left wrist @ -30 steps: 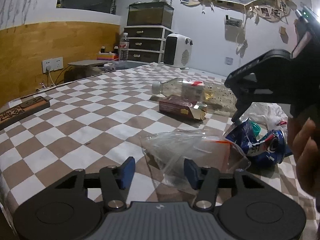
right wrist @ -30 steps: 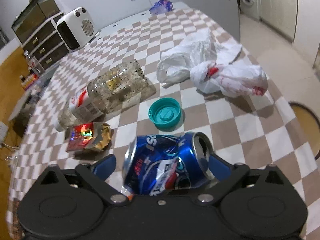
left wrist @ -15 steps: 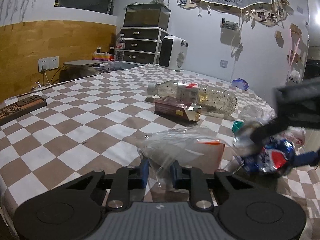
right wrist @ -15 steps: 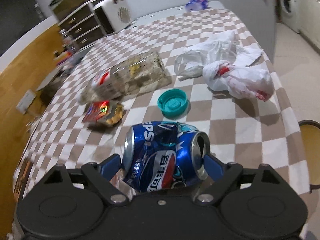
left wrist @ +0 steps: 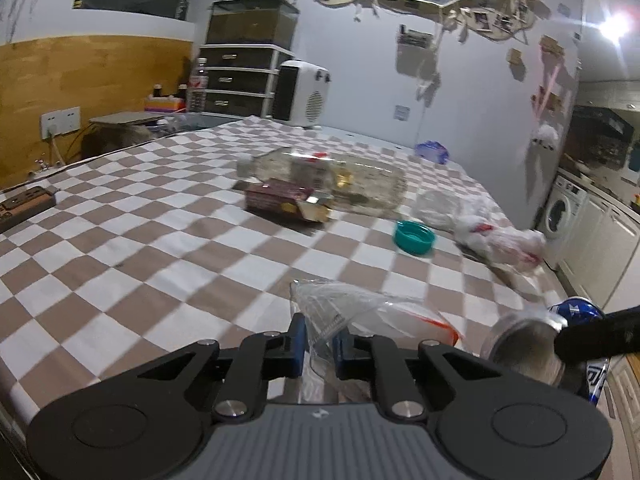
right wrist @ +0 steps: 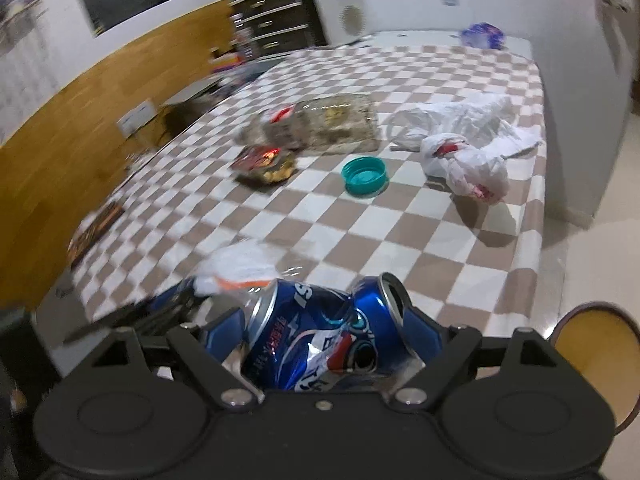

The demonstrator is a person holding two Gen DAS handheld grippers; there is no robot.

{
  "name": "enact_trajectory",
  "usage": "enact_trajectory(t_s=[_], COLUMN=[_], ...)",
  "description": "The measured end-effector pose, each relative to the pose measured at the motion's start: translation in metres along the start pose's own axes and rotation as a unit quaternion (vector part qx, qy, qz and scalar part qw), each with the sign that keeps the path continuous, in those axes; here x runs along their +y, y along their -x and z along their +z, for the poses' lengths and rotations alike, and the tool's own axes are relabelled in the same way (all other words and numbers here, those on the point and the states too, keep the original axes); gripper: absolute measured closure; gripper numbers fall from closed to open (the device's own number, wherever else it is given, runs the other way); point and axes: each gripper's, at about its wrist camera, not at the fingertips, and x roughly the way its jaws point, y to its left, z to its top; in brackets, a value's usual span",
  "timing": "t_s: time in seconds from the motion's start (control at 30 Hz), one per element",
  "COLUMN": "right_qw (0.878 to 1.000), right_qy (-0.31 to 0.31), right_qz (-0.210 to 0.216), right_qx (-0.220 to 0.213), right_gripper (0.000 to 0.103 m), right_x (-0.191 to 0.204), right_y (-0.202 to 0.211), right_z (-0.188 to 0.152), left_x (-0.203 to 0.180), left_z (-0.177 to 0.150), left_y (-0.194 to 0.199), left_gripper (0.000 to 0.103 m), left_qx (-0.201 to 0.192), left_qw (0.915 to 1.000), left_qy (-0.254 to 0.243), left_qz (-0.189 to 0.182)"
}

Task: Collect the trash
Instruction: 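Carry the Pepsi can and plastic bag in both grippers over the wastebasket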

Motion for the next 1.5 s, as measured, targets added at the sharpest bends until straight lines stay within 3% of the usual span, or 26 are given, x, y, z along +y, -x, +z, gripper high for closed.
enact_trajectory(t_s=[0.17,0.37,0.57,0.77,0.83,0.9,1.17,1.5], right_qw=[0.998,0.998,0.998,0.992,0.99,0.989,0.994,0.996], right_qy=[0.061,0.04,0.003,-0.008,0.004,0.009,0.024,-0.016], right_qz=[-0.016,-0.024,-0.051,-0.106,-0.119,-0.121,-0.098,-0.087], right_qx=[0.013,0.033,0.04,0.068,0.079,0.086,0.04,-0.013], right_gripper=[0.015,0.014,0.005,0.005,0.014,0.014,0.016,0.016], right_x=[0.001,-0.004,0.0,0.01,0.012,0.013,0.013,0.001], right_y=[0.011,0.007,0.0,-0.015,-0.02,-0.022,0.0,0.017], right_z=[-0.019,-0.026,-0.023,-0.02,-0.022,-0.024,-0.031,-0.035], left_x=[-0.01,-0.01,-0.01,-0.01,-0.009,-0.009,0.001,-0.005], left_z=[-0.005,-0.009,-0.01,-0.009,-0.008,-0.008,-0.008,-0.008], left_y=[0.004,0.008,0.01,0.009,0.01,0.01,0.021,0.053], left_gripper=[0.089,0.089,0.089,0.089,0.089,0.089,0.091,0.093], left_qx=[0.0,-0.001,-0.002,0.004,0.006,0.005,-0.004,-0.032], left_qw=[1.0,0.9998,0.9997,0.9995,0.9995,0.9995,0.9999,0.9993], left_qy=[-0.009,-0.012,-0.018,-0.027,-0.028,-0.026,-0.007,-0.019], left_qz=[0.004,0.014,0.016,0.016,0.016,0.016,0.009,0.008])
